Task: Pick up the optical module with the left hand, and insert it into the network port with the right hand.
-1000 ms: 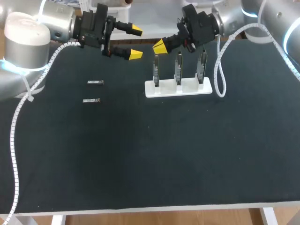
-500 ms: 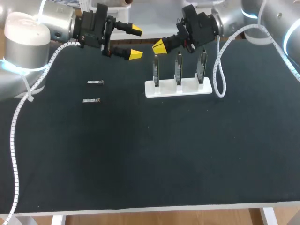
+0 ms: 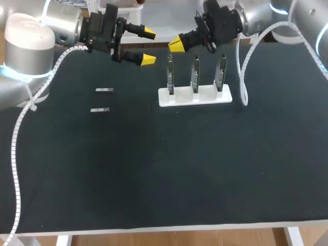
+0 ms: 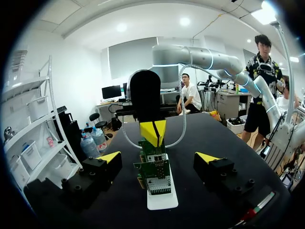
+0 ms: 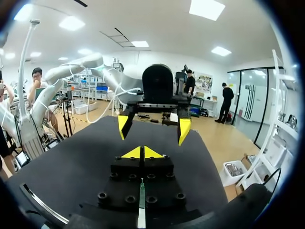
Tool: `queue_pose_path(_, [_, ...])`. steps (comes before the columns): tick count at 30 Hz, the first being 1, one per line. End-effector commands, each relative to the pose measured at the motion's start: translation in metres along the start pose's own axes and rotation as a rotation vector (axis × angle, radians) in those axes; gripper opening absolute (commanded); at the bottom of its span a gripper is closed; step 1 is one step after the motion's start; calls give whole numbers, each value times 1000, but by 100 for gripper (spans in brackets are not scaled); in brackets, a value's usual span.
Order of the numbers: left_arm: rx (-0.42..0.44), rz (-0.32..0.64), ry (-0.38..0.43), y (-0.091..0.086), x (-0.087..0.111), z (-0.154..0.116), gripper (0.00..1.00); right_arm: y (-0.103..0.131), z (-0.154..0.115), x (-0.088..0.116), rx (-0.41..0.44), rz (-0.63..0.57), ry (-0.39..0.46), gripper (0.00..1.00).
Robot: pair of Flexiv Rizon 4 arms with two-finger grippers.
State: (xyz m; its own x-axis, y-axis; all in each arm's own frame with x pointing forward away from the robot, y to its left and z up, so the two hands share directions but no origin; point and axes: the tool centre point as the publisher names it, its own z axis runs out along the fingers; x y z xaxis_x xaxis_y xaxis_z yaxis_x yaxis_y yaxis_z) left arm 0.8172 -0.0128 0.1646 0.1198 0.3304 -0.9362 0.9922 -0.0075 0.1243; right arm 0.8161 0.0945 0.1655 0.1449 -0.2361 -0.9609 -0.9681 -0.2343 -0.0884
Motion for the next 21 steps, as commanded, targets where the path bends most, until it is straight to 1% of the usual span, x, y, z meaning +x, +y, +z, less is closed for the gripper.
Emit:
queue_pose_path(1, [-4,3,-1,-1,0,0,100,-3,-6,-3,-37,-3,4,0])
queue_pose_path(7, [-4,3,-1,-1,0,0,100,8,-22,-3,-6,2,27,0])
queue_pose_path(15, [-4,3,-1,-1,0,0,100,27,-49,-4,59,12,75,0])
queue_pose_path(21, [-4,3,-1,-1,0,0,100,41,-71,-1,112,30,97,0])
